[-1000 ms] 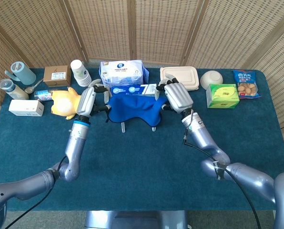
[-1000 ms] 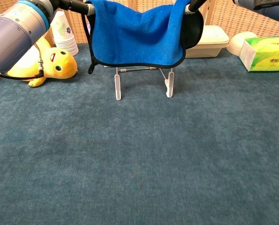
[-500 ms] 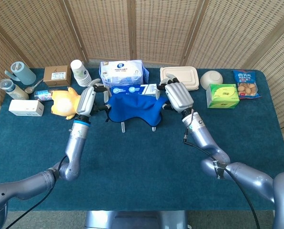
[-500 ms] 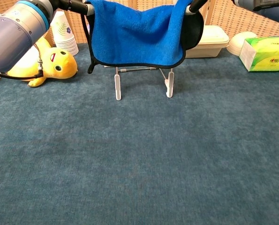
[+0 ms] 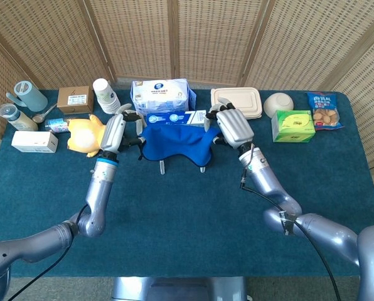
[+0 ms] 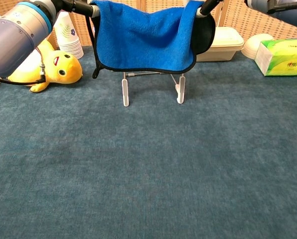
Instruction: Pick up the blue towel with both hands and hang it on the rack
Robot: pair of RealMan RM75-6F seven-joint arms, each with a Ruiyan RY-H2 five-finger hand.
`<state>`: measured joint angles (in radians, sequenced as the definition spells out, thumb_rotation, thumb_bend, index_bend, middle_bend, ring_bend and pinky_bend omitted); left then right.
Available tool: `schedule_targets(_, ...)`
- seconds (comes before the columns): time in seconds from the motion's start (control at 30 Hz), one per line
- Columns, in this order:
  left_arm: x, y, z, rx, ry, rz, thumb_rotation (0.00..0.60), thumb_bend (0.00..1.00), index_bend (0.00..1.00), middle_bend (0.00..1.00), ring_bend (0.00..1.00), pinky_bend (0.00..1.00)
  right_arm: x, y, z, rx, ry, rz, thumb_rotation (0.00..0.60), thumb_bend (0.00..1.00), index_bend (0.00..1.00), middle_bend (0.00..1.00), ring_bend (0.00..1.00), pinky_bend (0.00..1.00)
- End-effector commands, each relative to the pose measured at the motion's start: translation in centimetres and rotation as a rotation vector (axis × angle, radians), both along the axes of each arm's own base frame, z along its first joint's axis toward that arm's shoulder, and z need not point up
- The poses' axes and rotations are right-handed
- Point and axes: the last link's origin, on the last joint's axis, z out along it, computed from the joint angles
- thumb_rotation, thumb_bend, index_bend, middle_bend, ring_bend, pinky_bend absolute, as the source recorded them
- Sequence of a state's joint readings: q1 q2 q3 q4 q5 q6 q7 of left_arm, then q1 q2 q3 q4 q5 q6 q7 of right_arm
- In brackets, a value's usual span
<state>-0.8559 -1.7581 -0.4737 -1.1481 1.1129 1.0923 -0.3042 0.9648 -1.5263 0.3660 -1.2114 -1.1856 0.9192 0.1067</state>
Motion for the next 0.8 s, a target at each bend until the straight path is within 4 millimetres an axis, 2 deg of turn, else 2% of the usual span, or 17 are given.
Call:
schedule_targets(0.03, -0.1, 0.0, 0.0, 0.000, 0.002, 0.000, 0.600, 0.48, 0.80, 0.62, 0.38, 0.12, 0.0, 0.0, 0.0, 0.001, 0.001, 0.000, 0.600, 0.41, 0.95, 0.52, 0.28, 0.15)
schedule_targets(0.1, -0.1, -0.1, -0.1, -0.002, 0.003, 0.000, 0.600, 0.48, 0.77, 0.58, 0.34, 0.11, -0.1, 0.1, -0.1, 0.005, 0.006, 0.000, 0.600, 0.40, 0.89, 0.49, 0.26, 0.15)
schedule_targets(0.2, -0.3, -0.2, -0.1, -0.003, 0.022, -0.010, 0.600, 0.47, 0.62, 0.40, 0.17, 0.06, -0.2, 0.2, -0.3, 0.014, 0.030, 0.003, 0.600, 0.36, 0.72, 0.42, 0.22, 0.13)
schedule_targets(0.27, -0.7, -0.3, 0.0, -0.003, 0.060, -0.018, 0.600, 0.47, 0.44, 0.23, 0.05, 0.02, -0.2, 0.1, -0.2, 0.006, 0.070, 0.016, 0.600, 0.34, 0.62, 0.39, 0.19, 0.11)
schedule_targets(0.33, -1.1, -0.2, 0.1, -0.001, 0.108, -0.025, 0.600, 0.47, 0.25, 0.09, 0.00, 0.00, -0.2, 0.1, -0.2, 0.003, 0.102, 0.021, 0.600, 0.33, 0.50, 0.35, 0.15, 0.09)
schedule_targets(0.37, -1.2, -0.3, 0.2, 0.002, 0.127, -0.028, 0.600, 0.47, 0.16, 0.03, 0.00, 0.00, -0.3, 0.1, -0.2, 0.003, 0.112, 0.022, 0.600, 0.32, 0.46, 0.33, 0.13, 0.08)
schedule_targets(0.43, -1.7, -0.3, 0.5, 0.014, 0.187, -0.038, 0.600, 0.47, 0.07, 0.00, 0.00, 0.00, -0.3, 0.0, -0.2, -0.002, 0.156, 0.029, 0.600, 0.29, 0.34, 0.28, 0.07, 0.05)
schedule_targets(0.53, -2.4, -0.4, 0.9, 0.035, 0.303, -0.057, 0.600, 0.47, 0.05, 0.00, 0.00, 0.00, -0.5, 0.0, -0.4, -0.020, 0.242, 0.051, 0.600, 0.24, 0.25, 0.24, 0.03, 0.03)
schedule_targets(0.63, -3.3, -0.7, 1.2, 0.057, 0.418, -0.078, 0.600, 0.47, 0.04, 0.00, 0.00, 0.00, -0.9, 0.1, -0.9, -0.028, 0.333, 0.075, 0.600, 0.21, 0.21, 0.22, 0.00, 0.01)
schedule_targets(0.8, -3.6, -0.9, 1.3, 0.060, 0.422, -0.075, 0.600, 0.47, 0.04, 0.00, 0.00, 0.00, -1.0, 0.2, -1.1, -0.038, 0.370, 0.089, 0.600, 0.18, 0.19, 0.20, 0.00, 0.01)
